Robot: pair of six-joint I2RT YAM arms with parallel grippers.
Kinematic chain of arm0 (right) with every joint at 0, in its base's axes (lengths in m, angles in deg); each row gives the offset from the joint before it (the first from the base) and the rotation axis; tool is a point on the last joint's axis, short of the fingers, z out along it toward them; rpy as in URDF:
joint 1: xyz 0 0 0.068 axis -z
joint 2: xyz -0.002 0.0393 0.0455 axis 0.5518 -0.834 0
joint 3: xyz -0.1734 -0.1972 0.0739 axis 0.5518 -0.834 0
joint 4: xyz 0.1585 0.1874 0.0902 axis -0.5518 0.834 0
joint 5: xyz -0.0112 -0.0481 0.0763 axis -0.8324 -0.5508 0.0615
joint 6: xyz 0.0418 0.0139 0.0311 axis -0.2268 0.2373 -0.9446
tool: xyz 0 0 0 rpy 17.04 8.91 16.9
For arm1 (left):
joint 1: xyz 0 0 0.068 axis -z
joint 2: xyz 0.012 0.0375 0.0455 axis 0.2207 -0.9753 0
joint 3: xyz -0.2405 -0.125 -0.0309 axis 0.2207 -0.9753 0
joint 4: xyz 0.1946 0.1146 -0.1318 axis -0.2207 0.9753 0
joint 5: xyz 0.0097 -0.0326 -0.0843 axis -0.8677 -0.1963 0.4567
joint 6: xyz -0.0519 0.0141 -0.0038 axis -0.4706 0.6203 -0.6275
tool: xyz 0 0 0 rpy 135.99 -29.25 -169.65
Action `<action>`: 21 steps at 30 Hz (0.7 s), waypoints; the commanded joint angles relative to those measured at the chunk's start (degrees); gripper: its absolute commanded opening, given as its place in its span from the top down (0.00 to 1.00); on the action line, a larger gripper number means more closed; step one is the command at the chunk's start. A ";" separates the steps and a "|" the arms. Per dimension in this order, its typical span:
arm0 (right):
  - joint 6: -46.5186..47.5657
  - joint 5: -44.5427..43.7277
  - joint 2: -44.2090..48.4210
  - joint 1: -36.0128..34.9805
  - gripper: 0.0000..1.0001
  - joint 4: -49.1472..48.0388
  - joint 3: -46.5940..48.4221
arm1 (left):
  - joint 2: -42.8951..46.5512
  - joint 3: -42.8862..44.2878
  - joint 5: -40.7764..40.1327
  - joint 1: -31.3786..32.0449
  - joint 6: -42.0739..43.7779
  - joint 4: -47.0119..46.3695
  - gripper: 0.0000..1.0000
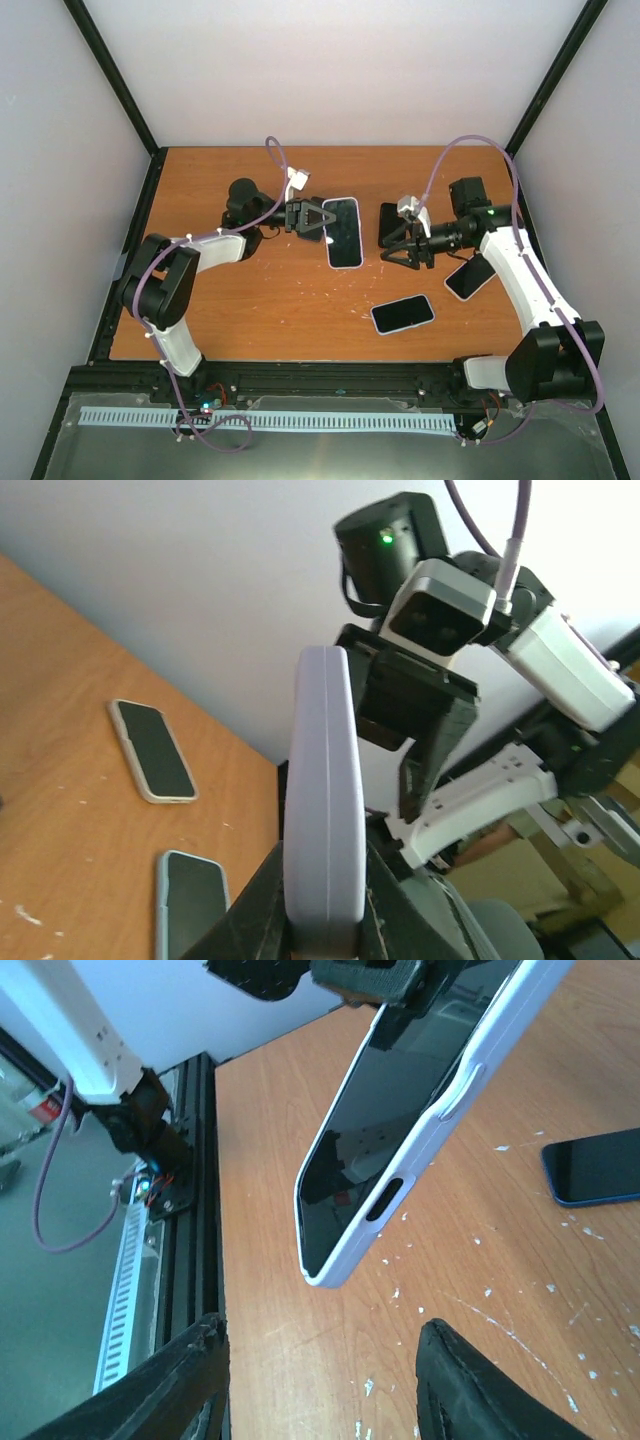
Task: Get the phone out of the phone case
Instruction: Remove the phone case from the phone.
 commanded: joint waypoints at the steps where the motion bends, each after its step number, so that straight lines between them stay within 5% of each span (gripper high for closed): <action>1: 7.53 -2.40 1.07 -3.33 0.50 4.56 1.36 | 3.29 0.28 4.86 0.64 -8.72 -12.87 1.00; 10: 2.31 -2.25 1.36 -12.35 0.54 0.59 0.52 | 4.73 0.89 5.03 2.41 -9.64 -12.81 1.00; 21: 3.40 -2.49 1.95 -14.23 0.66 1.36 0.78 | 3.97 1.97 5.51 3.32 -9.18 -11.65 1.00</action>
